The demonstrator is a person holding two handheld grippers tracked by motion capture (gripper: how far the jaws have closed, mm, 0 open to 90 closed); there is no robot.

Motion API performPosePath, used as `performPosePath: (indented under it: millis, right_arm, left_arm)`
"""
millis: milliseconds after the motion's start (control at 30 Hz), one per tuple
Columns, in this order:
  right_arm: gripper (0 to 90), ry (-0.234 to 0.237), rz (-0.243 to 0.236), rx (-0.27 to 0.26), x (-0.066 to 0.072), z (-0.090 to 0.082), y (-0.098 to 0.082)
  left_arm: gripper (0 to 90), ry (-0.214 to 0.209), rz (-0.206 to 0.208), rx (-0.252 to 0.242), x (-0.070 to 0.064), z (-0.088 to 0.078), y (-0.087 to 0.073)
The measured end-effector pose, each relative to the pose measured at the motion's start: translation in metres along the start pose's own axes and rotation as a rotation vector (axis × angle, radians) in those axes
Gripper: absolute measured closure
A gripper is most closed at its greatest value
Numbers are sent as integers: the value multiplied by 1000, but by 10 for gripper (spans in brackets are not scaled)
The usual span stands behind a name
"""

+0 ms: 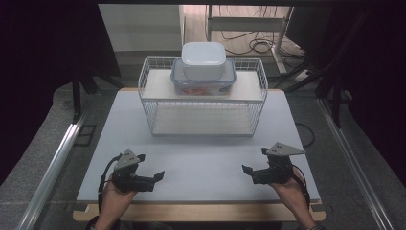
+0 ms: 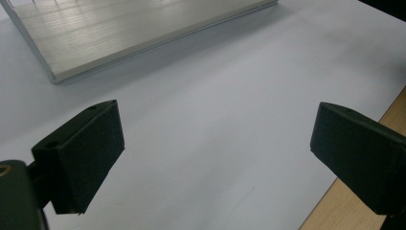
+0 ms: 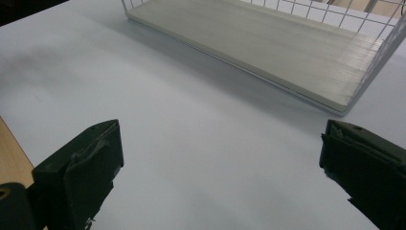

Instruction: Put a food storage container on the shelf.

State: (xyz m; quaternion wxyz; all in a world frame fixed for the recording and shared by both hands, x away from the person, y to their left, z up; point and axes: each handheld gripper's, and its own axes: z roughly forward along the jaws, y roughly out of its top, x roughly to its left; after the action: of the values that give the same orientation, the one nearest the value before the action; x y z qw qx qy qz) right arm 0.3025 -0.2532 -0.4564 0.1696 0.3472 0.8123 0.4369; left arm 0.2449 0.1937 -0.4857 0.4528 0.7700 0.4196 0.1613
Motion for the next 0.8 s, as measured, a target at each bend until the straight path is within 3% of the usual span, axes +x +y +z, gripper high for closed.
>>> performPosePath:
  millis: [800]
  right_arm:
    - [16,-54,13,-7,-5,-23,-21]
  left_arm:
    - [42,52,-12,-14,6,-18,-17]
